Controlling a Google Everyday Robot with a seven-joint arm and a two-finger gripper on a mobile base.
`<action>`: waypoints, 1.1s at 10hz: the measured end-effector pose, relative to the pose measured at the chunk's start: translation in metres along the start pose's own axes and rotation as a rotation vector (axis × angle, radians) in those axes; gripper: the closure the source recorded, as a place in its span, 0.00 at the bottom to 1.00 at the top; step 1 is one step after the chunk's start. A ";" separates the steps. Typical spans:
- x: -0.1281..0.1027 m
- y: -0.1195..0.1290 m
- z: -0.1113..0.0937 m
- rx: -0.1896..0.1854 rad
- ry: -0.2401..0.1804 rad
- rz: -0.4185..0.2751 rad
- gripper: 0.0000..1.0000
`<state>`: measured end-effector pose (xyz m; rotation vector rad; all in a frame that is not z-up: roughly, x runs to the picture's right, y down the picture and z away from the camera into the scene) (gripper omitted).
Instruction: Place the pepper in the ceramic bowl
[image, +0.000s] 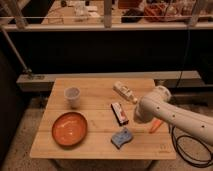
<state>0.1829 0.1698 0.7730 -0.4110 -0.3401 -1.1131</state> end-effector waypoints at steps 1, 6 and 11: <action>0.000 -0.003 0.003 0.000 -0.001 0.006 0.83; 0.016 0.011 0.003 0.017 0.001 0.018 0.36; 0.027 0.009 0.002 0.035 0.005 0.013 0.33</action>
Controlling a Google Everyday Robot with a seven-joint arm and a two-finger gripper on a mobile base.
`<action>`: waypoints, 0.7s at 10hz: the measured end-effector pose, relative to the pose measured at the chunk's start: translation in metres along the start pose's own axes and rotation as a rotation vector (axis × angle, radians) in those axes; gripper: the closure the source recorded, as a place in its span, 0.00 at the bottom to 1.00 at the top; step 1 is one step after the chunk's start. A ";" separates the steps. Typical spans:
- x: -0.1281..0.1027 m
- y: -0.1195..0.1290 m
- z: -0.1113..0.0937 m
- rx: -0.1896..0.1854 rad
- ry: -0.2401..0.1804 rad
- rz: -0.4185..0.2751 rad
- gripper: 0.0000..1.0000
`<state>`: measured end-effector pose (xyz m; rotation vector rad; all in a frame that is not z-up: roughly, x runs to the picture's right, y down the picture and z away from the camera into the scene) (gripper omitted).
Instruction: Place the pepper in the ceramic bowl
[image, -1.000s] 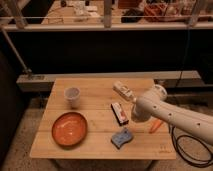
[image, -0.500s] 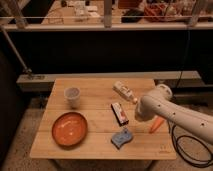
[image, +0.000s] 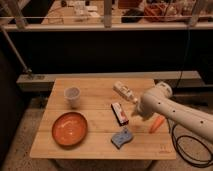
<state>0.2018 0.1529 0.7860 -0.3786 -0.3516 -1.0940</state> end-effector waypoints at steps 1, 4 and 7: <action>0.002 0.000 0.000 0.003 0.000 -0.002 0.33; 0.007 0.004 0.001 0.012 -0.005 0.000 0.22; 0.019 0.025 0.003 0.009 -0.011 -0.012 0.20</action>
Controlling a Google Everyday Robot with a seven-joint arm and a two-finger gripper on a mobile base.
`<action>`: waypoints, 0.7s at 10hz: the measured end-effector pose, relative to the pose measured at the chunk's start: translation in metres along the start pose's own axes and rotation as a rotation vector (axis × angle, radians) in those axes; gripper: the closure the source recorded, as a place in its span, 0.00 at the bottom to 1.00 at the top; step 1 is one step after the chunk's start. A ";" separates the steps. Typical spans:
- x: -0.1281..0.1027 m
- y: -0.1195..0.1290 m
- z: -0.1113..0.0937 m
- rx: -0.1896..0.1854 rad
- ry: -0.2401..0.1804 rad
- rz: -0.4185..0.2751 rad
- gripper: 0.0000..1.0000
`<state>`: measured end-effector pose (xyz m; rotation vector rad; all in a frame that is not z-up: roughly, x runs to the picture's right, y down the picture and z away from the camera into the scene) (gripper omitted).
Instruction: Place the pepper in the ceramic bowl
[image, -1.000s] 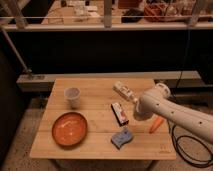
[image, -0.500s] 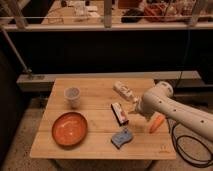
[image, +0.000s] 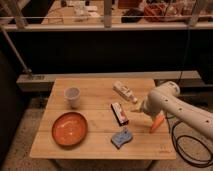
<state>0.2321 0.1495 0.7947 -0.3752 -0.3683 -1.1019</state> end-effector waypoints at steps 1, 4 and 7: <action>0.000 -0.001 0.002 0.000 -0.003 -0.006 0.20; 0.007 0.019 0.008 -0.004 -0.010 -0.014 0.20; 0.010 0.028 0.013 -0.008 -0.018 -0.021 0.20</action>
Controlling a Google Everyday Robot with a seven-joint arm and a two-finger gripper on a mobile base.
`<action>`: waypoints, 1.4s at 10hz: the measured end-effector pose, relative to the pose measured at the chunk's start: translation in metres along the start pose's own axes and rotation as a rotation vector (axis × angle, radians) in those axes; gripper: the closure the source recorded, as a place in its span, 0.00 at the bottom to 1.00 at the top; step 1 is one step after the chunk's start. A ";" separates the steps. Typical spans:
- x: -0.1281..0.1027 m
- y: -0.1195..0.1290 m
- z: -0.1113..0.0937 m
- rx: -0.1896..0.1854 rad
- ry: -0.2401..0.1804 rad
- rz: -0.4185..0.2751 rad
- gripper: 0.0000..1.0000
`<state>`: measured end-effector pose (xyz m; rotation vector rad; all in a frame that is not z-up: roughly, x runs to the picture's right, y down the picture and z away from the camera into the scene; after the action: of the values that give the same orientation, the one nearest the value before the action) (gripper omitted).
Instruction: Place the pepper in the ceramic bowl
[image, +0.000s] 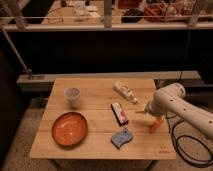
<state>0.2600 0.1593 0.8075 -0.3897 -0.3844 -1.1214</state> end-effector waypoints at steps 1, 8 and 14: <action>-0.001 0.000 0.003 -0.001 -0.006 -0.008 0.20; 0.001 0.025 0.024 -0.019 -0.038 -0.031 0.20; -0.002 0.031 0.041 -0.015 -0.067 -0.019 0.20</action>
<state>0.2834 0.1930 0.8386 -0.4382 -0.4400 -1.1327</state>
